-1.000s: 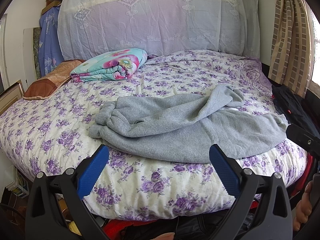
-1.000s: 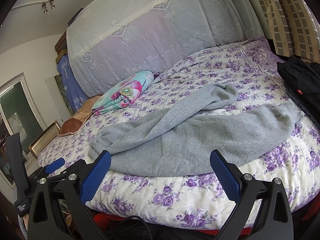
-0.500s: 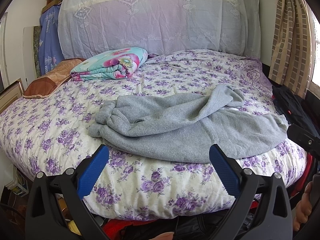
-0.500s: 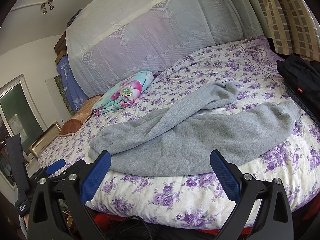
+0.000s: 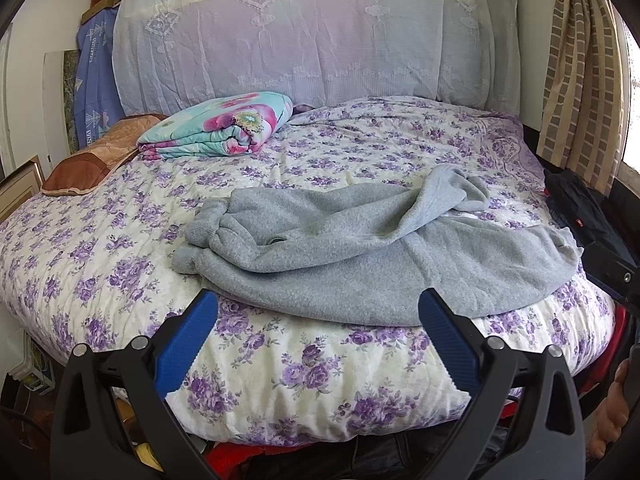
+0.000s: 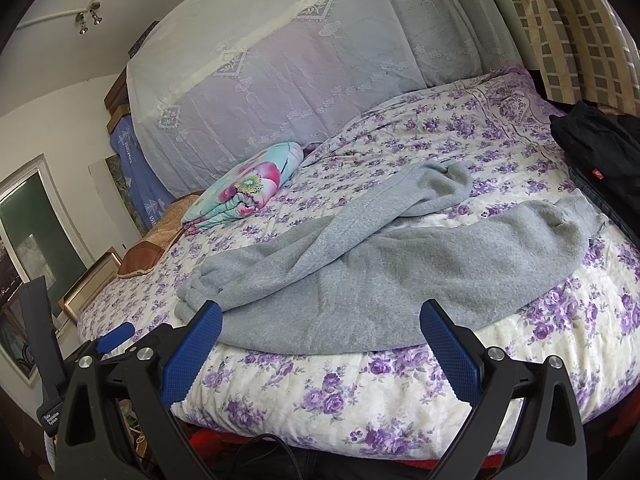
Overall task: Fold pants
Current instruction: 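Move the left tool to the bunched waistband and close on it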
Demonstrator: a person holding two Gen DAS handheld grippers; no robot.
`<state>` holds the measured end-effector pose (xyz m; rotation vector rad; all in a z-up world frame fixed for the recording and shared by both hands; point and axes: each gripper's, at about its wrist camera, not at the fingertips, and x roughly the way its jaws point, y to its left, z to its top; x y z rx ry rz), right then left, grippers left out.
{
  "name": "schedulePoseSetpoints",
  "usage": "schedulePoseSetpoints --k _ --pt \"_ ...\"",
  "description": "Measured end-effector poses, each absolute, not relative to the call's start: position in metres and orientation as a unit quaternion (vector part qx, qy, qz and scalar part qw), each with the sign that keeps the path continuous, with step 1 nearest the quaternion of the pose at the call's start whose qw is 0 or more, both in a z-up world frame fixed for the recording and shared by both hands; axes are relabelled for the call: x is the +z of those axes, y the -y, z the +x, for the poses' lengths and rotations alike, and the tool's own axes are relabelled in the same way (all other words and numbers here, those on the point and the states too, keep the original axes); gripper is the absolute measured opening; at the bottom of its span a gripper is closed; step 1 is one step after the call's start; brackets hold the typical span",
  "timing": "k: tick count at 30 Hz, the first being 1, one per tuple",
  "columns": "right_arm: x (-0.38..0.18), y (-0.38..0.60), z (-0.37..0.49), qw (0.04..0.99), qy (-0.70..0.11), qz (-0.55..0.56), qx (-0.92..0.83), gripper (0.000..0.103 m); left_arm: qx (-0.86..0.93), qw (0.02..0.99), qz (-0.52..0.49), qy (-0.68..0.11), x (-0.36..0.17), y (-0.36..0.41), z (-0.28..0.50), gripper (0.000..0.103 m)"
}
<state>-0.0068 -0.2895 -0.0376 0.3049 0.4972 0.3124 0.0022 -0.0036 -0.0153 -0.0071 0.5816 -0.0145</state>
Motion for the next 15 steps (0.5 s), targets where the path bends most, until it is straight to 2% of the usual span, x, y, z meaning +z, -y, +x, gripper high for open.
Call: schedulePoseSetpoints --k 15 --pt "-0.049 0.297 0.009 0.938 -0.262 0.17 0.149 0.1 -0.013 0.947 0.003 -0.32 -0.037 -0.01 0.035 0.098"
